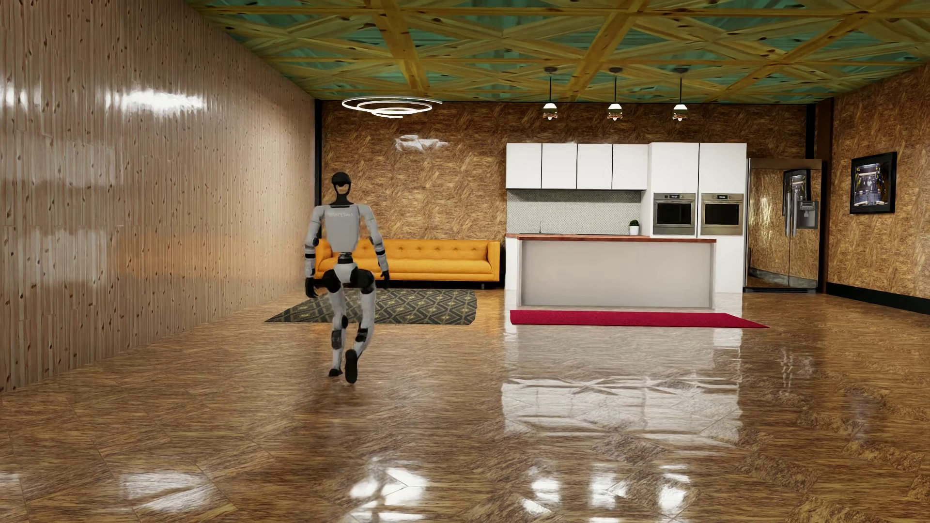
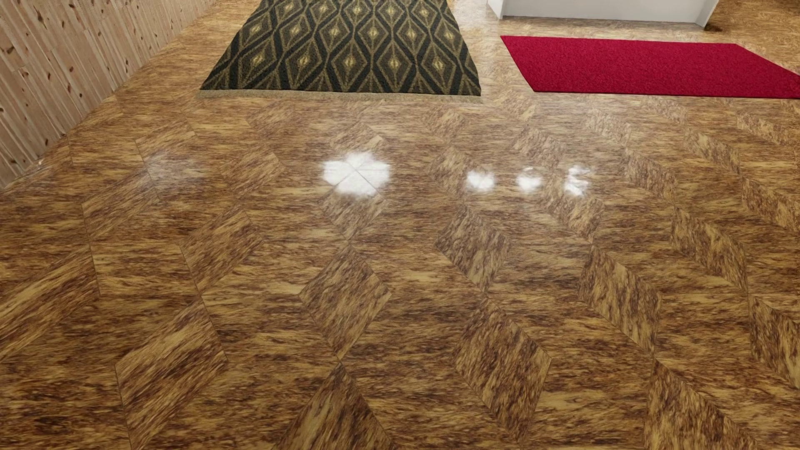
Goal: Walk forward
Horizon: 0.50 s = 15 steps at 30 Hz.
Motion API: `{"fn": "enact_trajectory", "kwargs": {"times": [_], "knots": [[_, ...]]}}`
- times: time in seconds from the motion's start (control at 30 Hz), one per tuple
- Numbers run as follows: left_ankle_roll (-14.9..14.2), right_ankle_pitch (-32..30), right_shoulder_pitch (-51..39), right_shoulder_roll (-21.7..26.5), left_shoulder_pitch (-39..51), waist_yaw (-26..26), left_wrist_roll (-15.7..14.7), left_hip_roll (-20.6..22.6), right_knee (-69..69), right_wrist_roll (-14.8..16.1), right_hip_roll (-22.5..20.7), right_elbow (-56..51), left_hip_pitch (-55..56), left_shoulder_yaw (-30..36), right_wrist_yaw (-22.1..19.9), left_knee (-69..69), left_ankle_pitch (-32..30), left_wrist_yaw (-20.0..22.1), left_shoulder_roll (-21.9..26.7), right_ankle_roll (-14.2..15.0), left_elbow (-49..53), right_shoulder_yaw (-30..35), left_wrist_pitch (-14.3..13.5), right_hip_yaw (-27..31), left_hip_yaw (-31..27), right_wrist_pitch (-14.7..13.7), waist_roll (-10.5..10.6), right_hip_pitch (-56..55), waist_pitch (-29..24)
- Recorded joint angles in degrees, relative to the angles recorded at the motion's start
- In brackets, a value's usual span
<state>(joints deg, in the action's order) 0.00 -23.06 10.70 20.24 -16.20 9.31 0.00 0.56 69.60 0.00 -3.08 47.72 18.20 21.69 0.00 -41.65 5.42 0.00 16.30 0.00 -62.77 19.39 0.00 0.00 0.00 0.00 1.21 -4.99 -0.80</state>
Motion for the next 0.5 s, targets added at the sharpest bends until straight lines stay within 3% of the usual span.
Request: {"fn": "enact_trajectory", "kwargs": {"times": [0.07,0.1,0.2,0.23,0.27,0.3,0.33,0.37,0.4,0.43,0.47,0.5], "knots": [[0.0,9.3,1.3,-1.3,3.0,-5.5,0.0,0.5,4.2,0.0,-0.7,1.7,-9.0,0.1,0.0,4.2,1.4,0.0,0.7,0.0,2.0,0.4,0.0,0.0,0.0,0.0,1.1,-8.3,-1.5],[0.0,10.6,2.3,-2.0,4.9,-8.6,0.0,0.3,0.6,0.0,-1.1,2.2,-13.1,-0.7,0.0,6.6,2.1,0.0,1.3,0.0,2.6,1.2,0.0,0.0,0.0,0.0,1.6,-12.4,-1.7],[0.0,-1.7,6.8,-1.5,8.8,-16.1,0.0,-0.8,-23.2,0.0,-1.3,-1.1,-22.7,-5.1,0.0,10.9,6.2,0.0,2.9,0.0,9.1,3.0,0.0,0.0,0.0,0.0,2.7,-19.6,-2.8],[0.0,-1.0,8.1,-1.7,10.0,-17.7,0.0,-1.0,-33.1,0.0,-1.2,-1.7,-24.9,-6.1,0.0,11.5,7.7,0.0,3.8,0.0,11.6,4.1,0.0,0.0,0.0,0.0,2.3,-20.6,-2.6],[0.0,10.4,9.0,-2.3,11.2,-18.6,0.0,-1.1,-42.2,0.0,-1.7,-1.8,-27.3,-7.5,0.0,12.0,9.3,0.0,4.4,0.0,13.3,3.7,0.0,0.0,0.0,0.0,2.0,-19.9,-2.2],[0.0,26.3,9.8,-2.7,12.2,-19.6,0.0,-1.6,-45.1,0.0,-1.8,-1.0,-30.1,-8.3,0.0,12.4,10.5,0.0,4.8,0.0,14.3,4.8,0.0,0.0,0.0,0.0,1.7,-18.7,-1.9],[0.0,30.9,10.2,-3.1,12.6,-20.9,0.0,-2.3,-44.8,0.0,-1.9,-0.4,-31.5,-9.6,0.0,11.5,10.2,0.0,4.8,0.0,15.1,4.9,0.0,0.0,0.0,0.0,1.8,-18.9,-1.6],[0.0,25.0,10.8,-3.2,13.1,-20.6,0.0,-3.0,-44.6,0.0,-3.0,0.7,-32.5,-9.8,0.0,9.6,8.0,0.0,4.9,0.0,14.8,6.0,0.0,0.0,0.0,0.0,2.2,-21.2,-1.3],[0.0,15.4,10.9,-3.5,12.5,-20.6,0.0,-4.0,-43.3,0.0,-4.9,2.3,-33.2,-11.1,0.0,7.2,3.7,0.0,4.5,0.0,14.4,6.8,0.0,0.0,0.0,0.0,2.6,-21.2,-0.9],[0.0,9.1,11.0,-3.8,11.1,-20.1,0.0,-4.7,-41.2,0.0,-6.4,4.6,-33.7,-11.2,0.0,3.7,-4.7,0.0,3.7,0.0,12.5,6.9,0.0,0.0,0.0,0.0,3.1,-21.5,-0.1],[0.0,6.4,11.3,-3.8,9.2,-19.5,0.0,-6.4,-38.2,0.0,-7.9,6.4,-30.6,-12.1,0.0,-3.6,-16.0,0.0,2.7,0.0,9.7,6.6,0.0,0.0,0.0,0.0,3.7,-21.1,1.1],[0.0,8.2,10.8,-4.1,8.4,-18.9,0.0,-7.5,-36.6,0.0,-8.9,7.7,-26.2,-11.1,0.0,-12.0,-24.2,0.0,2.3,0.0,7.3,5.9,0.0,0.0,0.0,0.0,3.5,-18.8,1.2]]}}
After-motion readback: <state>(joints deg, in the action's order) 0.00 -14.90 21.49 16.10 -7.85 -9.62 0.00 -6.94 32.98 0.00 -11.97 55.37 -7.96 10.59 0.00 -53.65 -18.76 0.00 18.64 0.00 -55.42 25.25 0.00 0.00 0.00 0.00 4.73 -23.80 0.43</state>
